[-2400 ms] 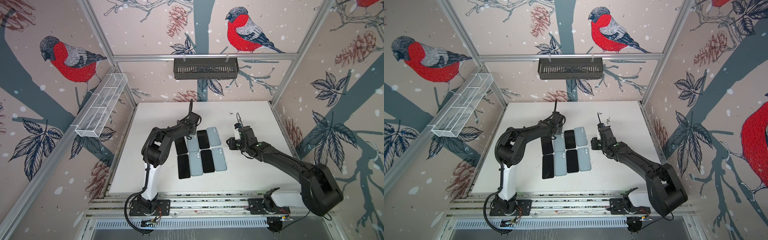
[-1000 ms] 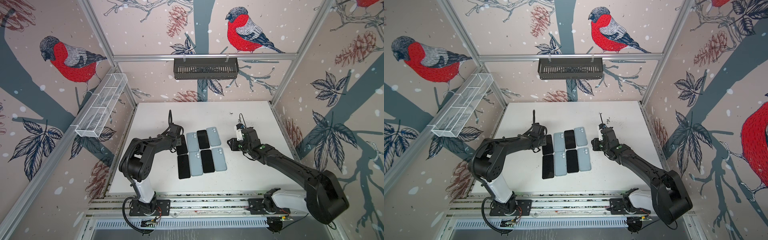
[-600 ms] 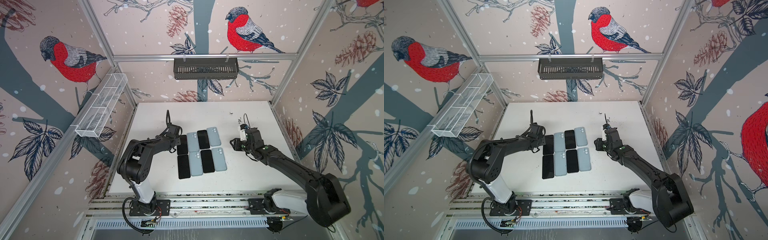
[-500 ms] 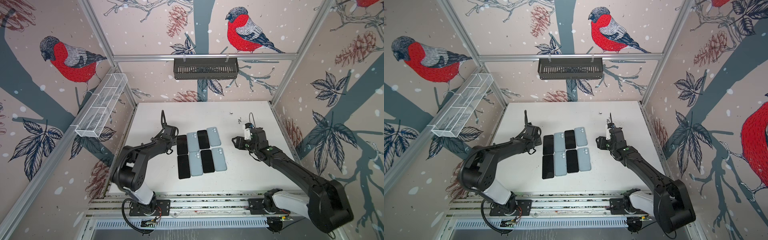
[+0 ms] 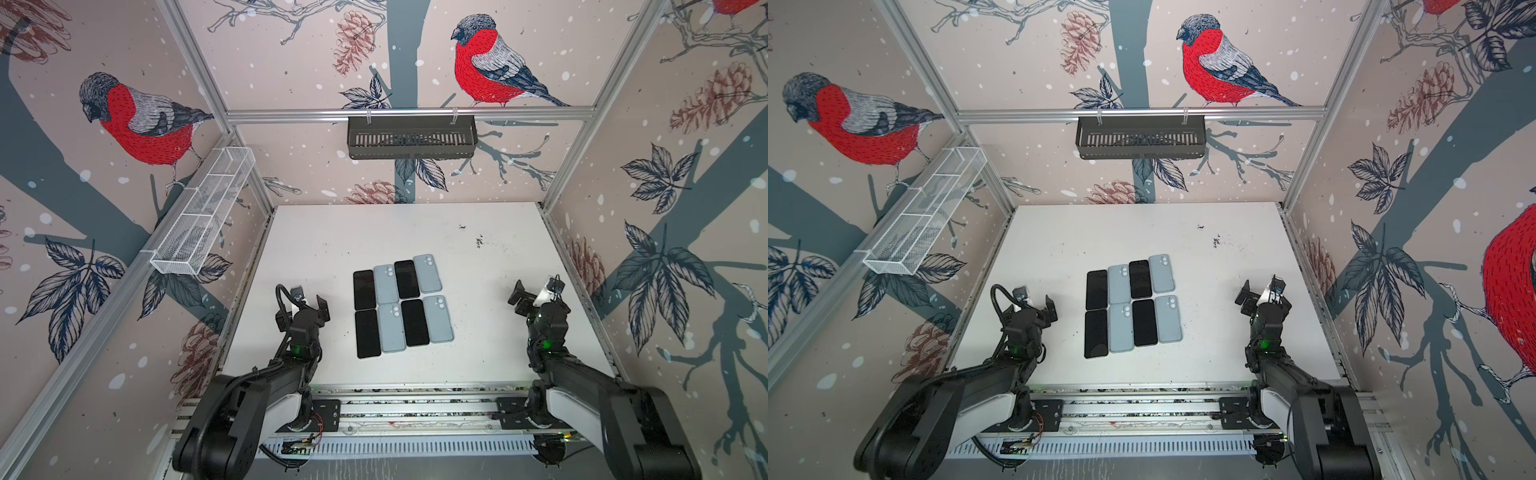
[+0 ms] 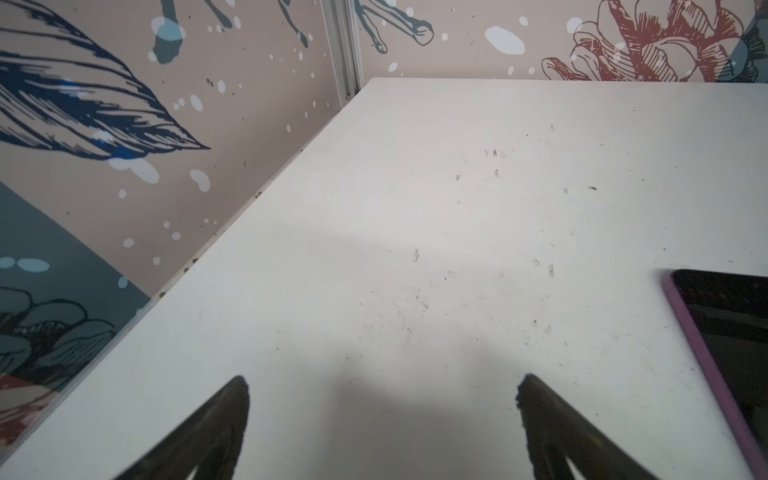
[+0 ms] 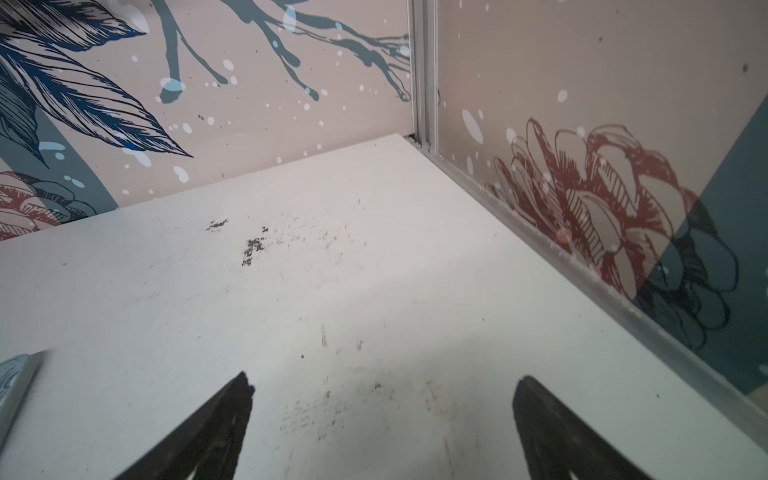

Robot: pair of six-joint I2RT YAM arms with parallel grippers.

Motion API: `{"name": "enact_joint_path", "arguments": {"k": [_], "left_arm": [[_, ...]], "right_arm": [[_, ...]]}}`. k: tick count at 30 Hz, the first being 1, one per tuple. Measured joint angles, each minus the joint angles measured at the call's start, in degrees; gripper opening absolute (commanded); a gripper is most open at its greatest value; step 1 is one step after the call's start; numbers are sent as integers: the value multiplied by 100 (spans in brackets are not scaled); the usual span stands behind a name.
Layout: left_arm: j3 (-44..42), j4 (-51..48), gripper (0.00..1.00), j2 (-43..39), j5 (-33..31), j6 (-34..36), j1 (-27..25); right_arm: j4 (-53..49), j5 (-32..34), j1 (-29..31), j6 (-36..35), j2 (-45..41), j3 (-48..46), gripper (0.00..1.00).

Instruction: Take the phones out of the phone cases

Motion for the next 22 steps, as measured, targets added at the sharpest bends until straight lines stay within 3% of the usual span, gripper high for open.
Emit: {"name": "enact_joint_path", "arguments": {"k": [3, 5, 8, 11, 13, 17, 22], "left_arm": [[330, 1266, 99, 1012, 476, 247, 291], [625, 1926, 99, 1794, 765, 278, 455], [1204, 1399, 99, 1906, 1397, 267, 754], [1204, 1899, 99, 2002, 1657, 186, 949], [1263, 1471, 99, 1961, 1910, 166, 951], [1217, 1725, 99, 2000, 2006, 66, 977], [1161, 1790, 99, 2020, 2055, 66, 977]], "right_arm": [[1478, -9, 26, -282, 1504, -15, 100], [1742, -20, -7, -420, 2127, 173, 100], [1615, -149, -129, -417, 2094, 876, 99], [1683, -142, -31, -448, 2142, 866, 100], [1403, -122, -2, -470, 2083, 979, 99], [1401, 153, 238, -575, 2085, 973, 99], [1290, 175, 83, -579, 2083, 1045, 100]]}}
